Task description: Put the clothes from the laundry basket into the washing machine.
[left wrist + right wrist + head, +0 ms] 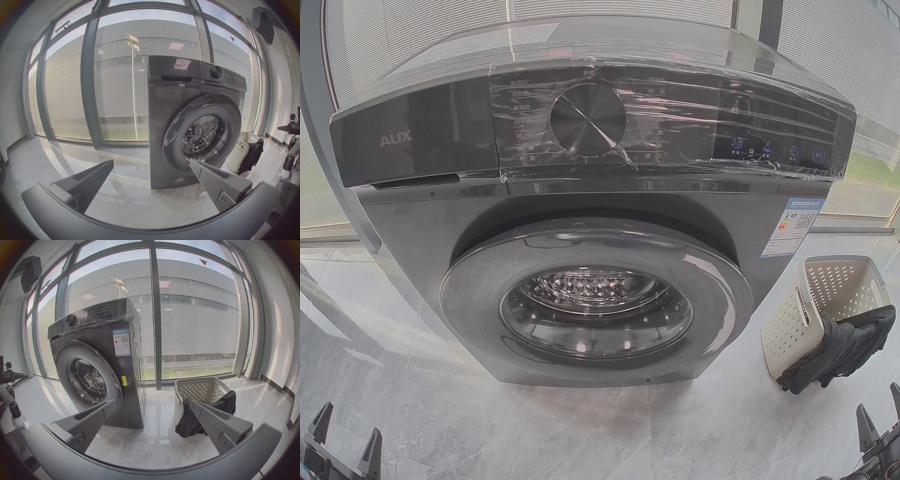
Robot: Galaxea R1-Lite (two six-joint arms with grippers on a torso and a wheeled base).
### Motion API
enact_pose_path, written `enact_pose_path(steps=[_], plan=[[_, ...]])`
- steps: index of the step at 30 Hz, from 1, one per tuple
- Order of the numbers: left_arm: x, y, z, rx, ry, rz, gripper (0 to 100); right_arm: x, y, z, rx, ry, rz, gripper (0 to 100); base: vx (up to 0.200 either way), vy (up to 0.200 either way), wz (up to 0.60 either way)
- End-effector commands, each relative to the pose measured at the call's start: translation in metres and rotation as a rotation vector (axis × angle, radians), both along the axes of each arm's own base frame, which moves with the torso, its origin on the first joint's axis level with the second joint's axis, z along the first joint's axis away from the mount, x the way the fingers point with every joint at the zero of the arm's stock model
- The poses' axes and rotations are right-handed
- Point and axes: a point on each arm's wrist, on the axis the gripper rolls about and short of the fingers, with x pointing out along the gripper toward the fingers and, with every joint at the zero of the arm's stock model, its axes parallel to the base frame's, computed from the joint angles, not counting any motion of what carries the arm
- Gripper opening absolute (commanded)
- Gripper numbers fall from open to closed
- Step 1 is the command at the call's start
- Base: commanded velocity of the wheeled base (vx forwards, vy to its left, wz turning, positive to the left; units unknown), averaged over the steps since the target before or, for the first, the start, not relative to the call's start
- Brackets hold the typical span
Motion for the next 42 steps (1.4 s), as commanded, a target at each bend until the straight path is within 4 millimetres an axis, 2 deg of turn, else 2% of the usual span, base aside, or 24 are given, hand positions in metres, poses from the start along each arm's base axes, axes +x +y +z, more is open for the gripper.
enact_pose_path(steps=[1, 2, 3, 4, 6, 9, 11, 13, 16, 17, 19, 23, 32, 42], plan=[[0.0, 0.0, -0.005, 0.0, -0.002, 0.001, 100, -0.002, 0.0, 0.005, 0.0, -0.052, 0.01, 100, 0.0, 0.0, 0.0], [0.0, 0.0, -0.005, 0.002, -0.002, -0.001, 100, -0.007, 0.0, 0.02, -0.002, -0.12, 0.01, 100, 0.0, 0.0, 0.0], [0.0, 0.0, -0.005, 0.002, -0.002, -0.001, 100, -0.009, 0.0, 0.025, -0.002, -0.136, 0.01, 100, 0.0, 0.0, 0.0], [0.0, 0.0, -0.005, 0.005, -0.002, 0.001, 100, -0.019, 0.0, 0.046, -0.004, -0.212, 0.019, 100, 0.0, 0.0, 0.0], [0.0, 0.0, -0.005, 0.005, -0.002, 0.001, 100, -0.019, 0.001, 0.057, -0.019, -0.177, 0.05, 100, 0.0, 0.0, 0.0], [0.0, 0.0, -0.005, 0.003, -0.002, -0.001, 100, -0.012, 0.004, 0.057, -0.058, -0.086, 0.179, 100, 0.0, 0.0, 0.0], [0.0, 0.0, -0.005, 0.005, -0.002, 0.001, 100, -0.001, 0.008, 0.056, -0.068, 0.01, 0.352, 100, 0.0, 0.0, 0.0], [0.0, 0.0, -0.005, 0.005, -0.002, 0.001, 100, -0.001, 0.008, 0.056, -0.068, 0.01, 0.352, 100, 0.0, 0.0, 0.0], [0.0, 0.0, -0.005, 0.006, -0.002, 0.001, 100, 0.032, 0.01, 0.06, -0.046, 0.213, 0.456, 100, 0.0, 0.0, 0.0], [0.0, 0.0, -0.005, 0.006, -0.002, 0.001, 100, 0.032, 0.01, 0.06, -0.046, 0.213, 0.456, 100, 0.0, 0.0, 0.0], [0.0, 0.0, -0.005, 0.005, -0.002, 0.001, 100, 0.054, 0.014, 0.065, -0.082, 0.259, 0.609, 100, 0.0, 0.0, 0.0], [0.0, 0.0, -0.005, 0.006, -0.002, 0.001, 100, 0.08, 0.022, 0.07, -0.083, 0.297, 0.718, 100, 0.0, 0.0, 0.0], [0.0, 0.0, -0.005, 0.005, -0.002, 0.001, 100, 0.139, 0.04, 0.081, -0.032, 0.374, 0.763, 100, 0.0, 0.0, 0.0], [0.0, 0.0, -0.005, 0.005, -0.002, 0.001, 100, 0.177, 0.071, 0.089, 0.033, 0.376, 0.724, 100, 0.0, 0.0, 0.0]])
